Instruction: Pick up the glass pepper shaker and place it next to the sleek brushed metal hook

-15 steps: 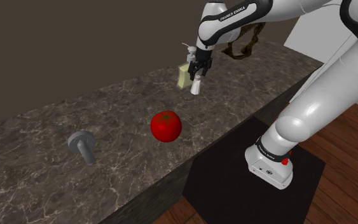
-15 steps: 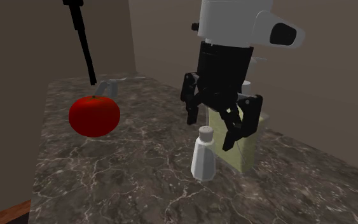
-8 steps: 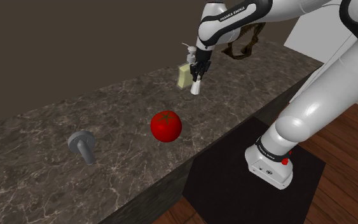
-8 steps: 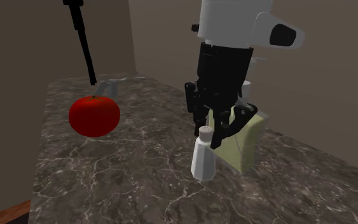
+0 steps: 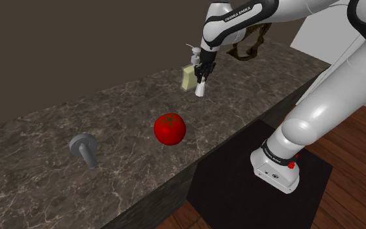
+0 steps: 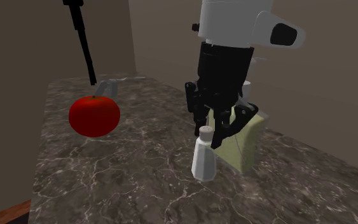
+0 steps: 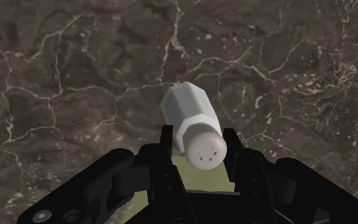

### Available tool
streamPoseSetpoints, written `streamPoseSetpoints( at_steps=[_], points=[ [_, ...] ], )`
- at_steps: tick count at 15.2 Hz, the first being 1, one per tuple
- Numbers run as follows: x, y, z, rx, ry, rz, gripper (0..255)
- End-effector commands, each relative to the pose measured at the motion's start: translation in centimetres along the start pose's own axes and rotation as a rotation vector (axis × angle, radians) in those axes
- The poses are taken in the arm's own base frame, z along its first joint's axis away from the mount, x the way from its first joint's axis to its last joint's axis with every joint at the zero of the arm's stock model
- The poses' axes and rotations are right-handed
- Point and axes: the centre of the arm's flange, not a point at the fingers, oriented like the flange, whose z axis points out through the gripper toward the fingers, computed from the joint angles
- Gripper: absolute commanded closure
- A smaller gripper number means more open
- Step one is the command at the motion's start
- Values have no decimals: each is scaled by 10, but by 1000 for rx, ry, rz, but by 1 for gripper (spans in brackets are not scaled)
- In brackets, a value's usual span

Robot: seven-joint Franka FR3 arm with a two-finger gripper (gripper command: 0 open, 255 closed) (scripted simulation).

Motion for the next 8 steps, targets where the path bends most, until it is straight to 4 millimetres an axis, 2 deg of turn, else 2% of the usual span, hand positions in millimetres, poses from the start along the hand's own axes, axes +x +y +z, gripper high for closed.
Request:
streamPoseSetpoints(
  at_steps=[1,8],
  points=[
    [0,-1,-4,0,-3,-1,255],
    [-2,-5,-41,0,-3,-1,255]
  ],
)
